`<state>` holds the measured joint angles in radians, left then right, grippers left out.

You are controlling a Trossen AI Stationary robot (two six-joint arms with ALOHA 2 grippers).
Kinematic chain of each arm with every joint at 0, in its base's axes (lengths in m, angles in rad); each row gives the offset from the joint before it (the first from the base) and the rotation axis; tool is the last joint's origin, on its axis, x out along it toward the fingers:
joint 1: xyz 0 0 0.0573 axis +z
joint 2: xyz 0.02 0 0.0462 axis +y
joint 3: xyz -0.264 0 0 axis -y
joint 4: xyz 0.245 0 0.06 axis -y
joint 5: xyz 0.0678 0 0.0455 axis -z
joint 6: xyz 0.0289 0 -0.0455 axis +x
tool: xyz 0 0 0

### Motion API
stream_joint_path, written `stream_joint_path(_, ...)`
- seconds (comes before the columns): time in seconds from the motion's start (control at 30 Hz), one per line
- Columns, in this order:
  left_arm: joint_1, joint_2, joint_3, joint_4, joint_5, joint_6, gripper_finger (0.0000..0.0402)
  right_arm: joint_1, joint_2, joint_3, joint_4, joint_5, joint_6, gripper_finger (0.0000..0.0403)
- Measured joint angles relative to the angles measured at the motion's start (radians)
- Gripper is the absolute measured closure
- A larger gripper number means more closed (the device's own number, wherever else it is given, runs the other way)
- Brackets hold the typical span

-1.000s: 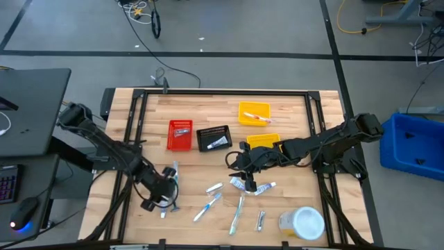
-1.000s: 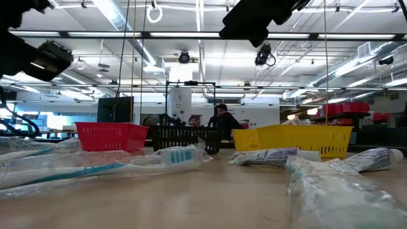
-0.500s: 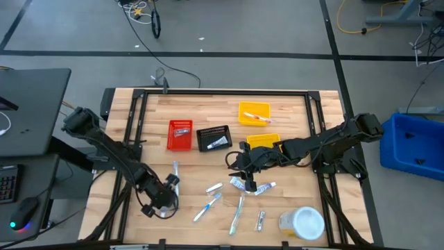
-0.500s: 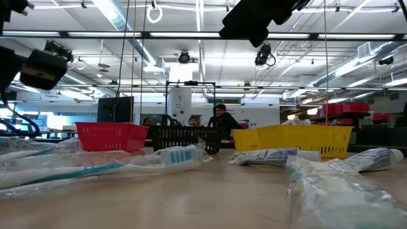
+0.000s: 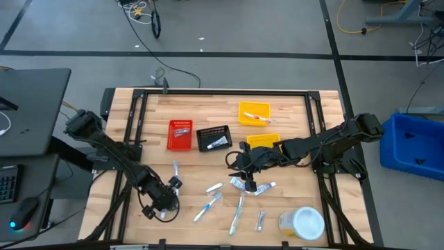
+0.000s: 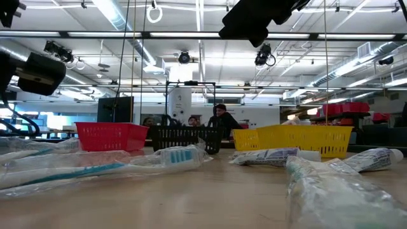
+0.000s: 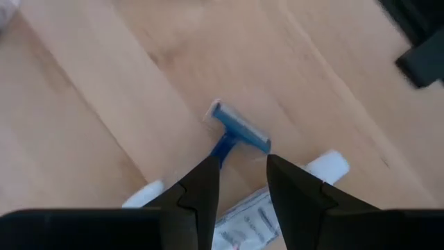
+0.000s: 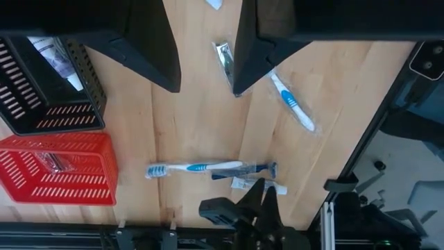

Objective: Pick & Place Travel size toiletries
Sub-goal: Put the blue razor into the bottom yellow bin

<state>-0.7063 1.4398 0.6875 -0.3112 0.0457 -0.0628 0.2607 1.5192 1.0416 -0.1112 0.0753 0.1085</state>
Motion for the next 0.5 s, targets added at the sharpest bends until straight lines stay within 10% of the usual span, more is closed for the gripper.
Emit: stream_joint_path(0.5, 0.016, 0.083, 0.001, 0.017, -0.129, 0.198, 0.0274, 0.000, 0.000, 0.000, -0.003, 0.000, 0.000, 0.0278)
